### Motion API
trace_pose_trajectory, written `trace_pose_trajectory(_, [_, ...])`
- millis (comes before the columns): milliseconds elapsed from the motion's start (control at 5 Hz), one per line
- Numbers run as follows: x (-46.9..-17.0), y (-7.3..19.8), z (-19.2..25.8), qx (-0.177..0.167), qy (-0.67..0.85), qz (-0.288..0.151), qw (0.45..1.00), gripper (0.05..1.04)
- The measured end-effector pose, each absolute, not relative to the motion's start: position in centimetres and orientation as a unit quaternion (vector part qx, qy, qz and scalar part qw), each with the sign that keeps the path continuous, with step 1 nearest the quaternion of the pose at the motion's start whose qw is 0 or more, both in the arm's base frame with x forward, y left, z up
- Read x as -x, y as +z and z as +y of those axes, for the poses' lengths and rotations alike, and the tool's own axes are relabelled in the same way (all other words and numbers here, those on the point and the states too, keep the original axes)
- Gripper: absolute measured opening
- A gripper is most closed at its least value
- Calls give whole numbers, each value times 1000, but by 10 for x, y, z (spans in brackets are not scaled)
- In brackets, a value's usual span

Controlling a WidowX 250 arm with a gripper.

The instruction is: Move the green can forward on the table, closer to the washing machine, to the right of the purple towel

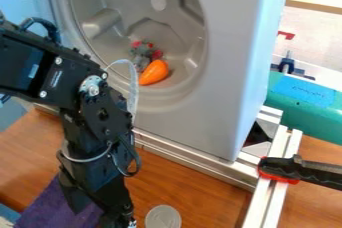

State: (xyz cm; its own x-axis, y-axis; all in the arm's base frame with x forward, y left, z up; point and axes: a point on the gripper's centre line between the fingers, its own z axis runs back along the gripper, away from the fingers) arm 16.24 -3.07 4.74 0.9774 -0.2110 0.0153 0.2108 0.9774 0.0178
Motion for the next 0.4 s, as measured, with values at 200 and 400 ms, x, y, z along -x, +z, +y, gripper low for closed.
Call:
trace_pose_trajectory(200, [-162,46,-31,-8,-105,-8,994,1001])
trace_pose_trajectory(400, [-173,32,-41,13,-61,-68,996,1001])
